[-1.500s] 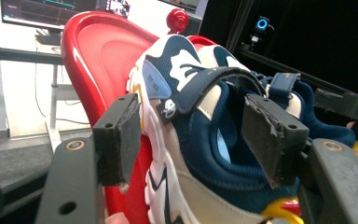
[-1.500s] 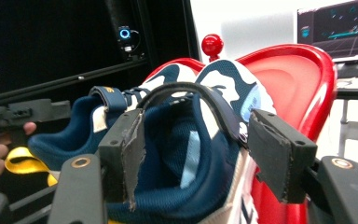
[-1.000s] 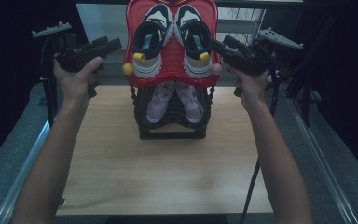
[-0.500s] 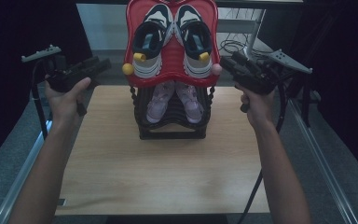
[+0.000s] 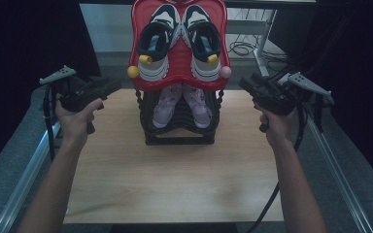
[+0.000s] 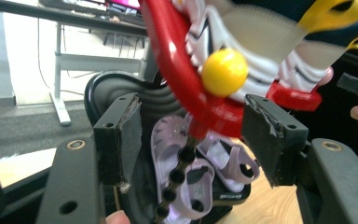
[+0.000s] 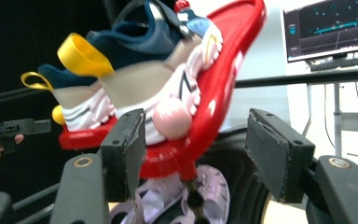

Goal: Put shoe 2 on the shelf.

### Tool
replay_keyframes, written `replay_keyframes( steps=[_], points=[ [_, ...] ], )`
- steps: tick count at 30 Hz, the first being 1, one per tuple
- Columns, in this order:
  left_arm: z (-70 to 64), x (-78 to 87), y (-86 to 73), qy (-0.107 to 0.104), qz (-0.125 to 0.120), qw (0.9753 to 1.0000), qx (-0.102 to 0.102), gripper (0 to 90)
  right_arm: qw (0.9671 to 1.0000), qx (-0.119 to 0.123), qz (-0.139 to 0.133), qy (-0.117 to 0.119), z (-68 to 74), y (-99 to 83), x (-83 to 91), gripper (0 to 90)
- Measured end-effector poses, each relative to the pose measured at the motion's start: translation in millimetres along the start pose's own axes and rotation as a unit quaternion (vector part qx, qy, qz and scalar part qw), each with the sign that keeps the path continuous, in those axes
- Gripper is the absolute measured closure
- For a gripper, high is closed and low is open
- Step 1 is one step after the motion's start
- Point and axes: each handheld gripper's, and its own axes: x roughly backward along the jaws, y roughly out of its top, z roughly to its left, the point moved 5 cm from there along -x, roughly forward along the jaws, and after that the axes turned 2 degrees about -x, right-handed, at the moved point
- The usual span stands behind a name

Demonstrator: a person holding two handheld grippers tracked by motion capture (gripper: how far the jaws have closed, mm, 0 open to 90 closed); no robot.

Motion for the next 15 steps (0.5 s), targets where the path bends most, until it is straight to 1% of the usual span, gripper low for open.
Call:
replay_keyframes(
  steps=[4,6,8,9,13,15],
  points=[
    [4.0,0.2,-10.3,0.004,0.007,1.0000,0.001,38.2,0.9999,-0.004,0.012,-0.004,-4.9,-11.7,3.4,38.7],
    [5.4,1.1,-16.7,0.006,0.008,0.9999,0.000,38.3,0.9997,-0.006,0.024,-0.005,-6.3,-20.2,3.9,38.7],
    [5.6,2.4,-24.4,0.002,0.009,0.9999,0.004,38.3,0.9993,-0.005,0.036,-0.008,-7.8,-28.0,3.5,38.5],
    [5.4,2.9,-27.5,0.000,0.009,0.9999,0.006,38.3,0.9990,-0.009,0.042,-0.007,-8.9,-33.6,3.1,38.5],
    [4.5,4.9,-44.1,0.005,0.015,0.9999,-0.002,38.4,0.9981,-0.019,0.058,-0.007,-11.9,-50.7,3.1,38.3],
    [3.3,5.1,-54.2,0.010,0.022,0.9996,-0.013,38.5,0.9978,-0.022,0.062,-0.006,-12.1,-58.8,4.2,38.3]
  ],
)
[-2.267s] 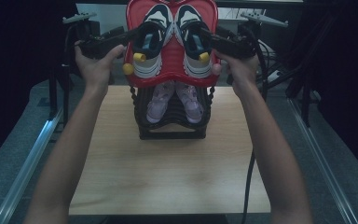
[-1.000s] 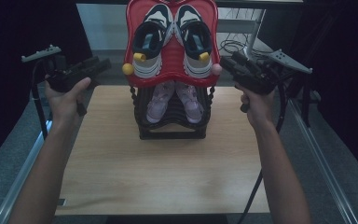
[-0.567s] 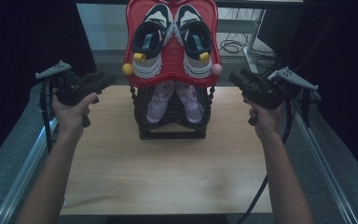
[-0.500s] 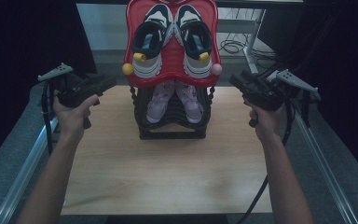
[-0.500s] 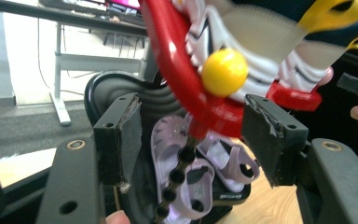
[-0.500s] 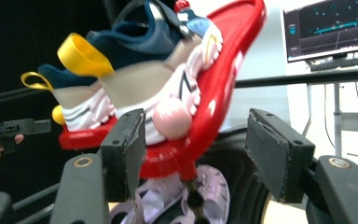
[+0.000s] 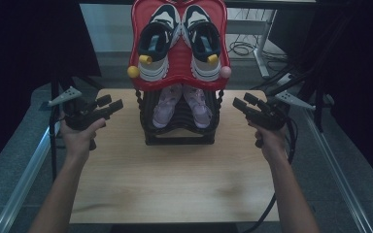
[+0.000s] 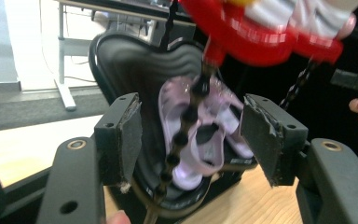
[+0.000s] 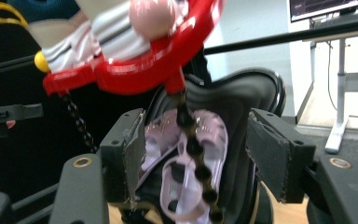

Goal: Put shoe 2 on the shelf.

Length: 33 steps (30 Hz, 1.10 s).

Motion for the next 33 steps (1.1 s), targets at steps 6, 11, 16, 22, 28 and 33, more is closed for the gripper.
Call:
replay_keyframes(
  steps=[6,11,16,22,28,33],
  points=[
    [-3.8,-3.6,-29.8,-0.001,0.022,0.9997,-0.006,38.5,0.9999,-0.014,0.010,-0.002,-0.6,-25.6,5.7,38.3],
    [-8.8,-5.3,-63.3,-0.003,0.046,0.9989,-0.007,38.5,0.9995,-0.025,0.019,-0.004,-1.1,-52.4,10.4,38.4],
    [-11.1,-7.0,-93.2,-0.004,0.074,0.9972,-0.009,38.5,0.9980,-0.018,0.058,-0.018,-3.1,-89.6,7.9,38.4],
    [-5.3,-8.5,-124.8,0.005,0.102,0.9948,-0.001,38.5,0.9957,-0.017,0.088,-0.023,-5.4,-123.3,3.8,38.6],
    [-2.5,-11.6,-152.1,0.002,0.120,0.9925,0.024,38.5,0.9901,-0.007,0.134,-0.042,-8.0,-154.3,0.2,39.0],
    [-1.7,-11.2,-168.1,0.003,0.139,0.9899,0.026,38.4,0.9857,-0.011,0.162,-0.045,-8.0,-174.1,-2.4,39.2]
  ],
)
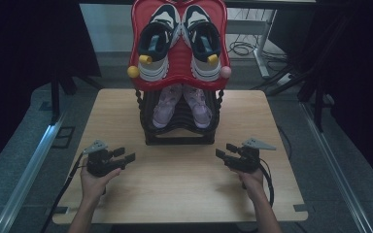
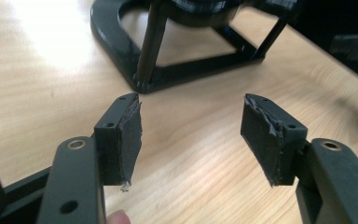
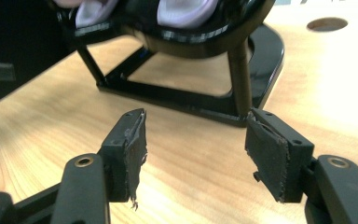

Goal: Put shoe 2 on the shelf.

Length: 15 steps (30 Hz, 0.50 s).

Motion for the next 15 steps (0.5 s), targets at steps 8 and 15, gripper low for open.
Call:
replay_keyframes(
  steps=[8,15],
  points=[
    [7.2,6.6,-3.9,0.011,-0.006,0.9999,0.008,38.4,1.0000,0.005,0.005,-0.001,0.9,-4.8,-2.4,39.3],
    [9.1,8.7,-5.8,0.016,-0.010,0.9998,0.007,38.4,0.9999,0.011,-0.001,-0.006,5.7,-7.8,4.3,37.9]
  ],
)
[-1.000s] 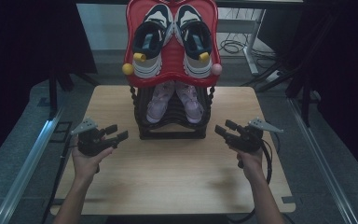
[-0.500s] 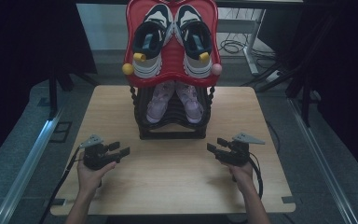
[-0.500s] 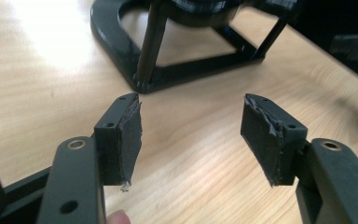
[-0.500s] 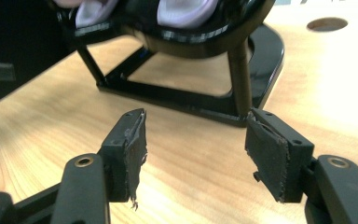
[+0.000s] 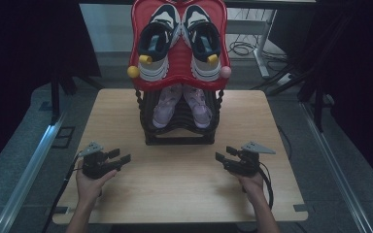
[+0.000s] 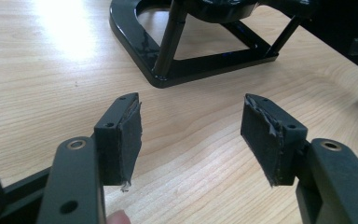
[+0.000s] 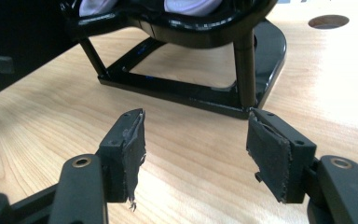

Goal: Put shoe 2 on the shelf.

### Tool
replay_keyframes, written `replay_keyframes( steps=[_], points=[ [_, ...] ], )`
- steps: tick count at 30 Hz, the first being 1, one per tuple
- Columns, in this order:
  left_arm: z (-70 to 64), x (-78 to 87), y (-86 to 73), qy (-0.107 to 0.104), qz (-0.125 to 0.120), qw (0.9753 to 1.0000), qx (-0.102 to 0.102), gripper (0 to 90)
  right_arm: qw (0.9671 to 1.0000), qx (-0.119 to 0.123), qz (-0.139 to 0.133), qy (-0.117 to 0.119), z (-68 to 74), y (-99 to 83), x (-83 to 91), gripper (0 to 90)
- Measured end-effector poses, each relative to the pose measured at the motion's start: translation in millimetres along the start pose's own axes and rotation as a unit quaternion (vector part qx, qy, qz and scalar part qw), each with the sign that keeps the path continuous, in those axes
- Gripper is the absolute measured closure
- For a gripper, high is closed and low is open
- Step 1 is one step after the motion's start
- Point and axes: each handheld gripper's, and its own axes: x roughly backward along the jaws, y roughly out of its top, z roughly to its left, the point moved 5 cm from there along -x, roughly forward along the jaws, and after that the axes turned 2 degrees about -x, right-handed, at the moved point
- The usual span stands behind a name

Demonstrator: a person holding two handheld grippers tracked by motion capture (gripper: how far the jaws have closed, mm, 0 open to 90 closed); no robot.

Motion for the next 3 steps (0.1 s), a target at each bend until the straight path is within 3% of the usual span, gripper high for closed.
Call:
replay_keyframes(
  steps=[3],
  points=[
    [2.4,-1.0,-2.2,0.002,0.004,1.0000,0.001,38.4,0.9998,0.007,0.012,-0.013,-1.8,-8.1,1.2,37.3]
  ],
)
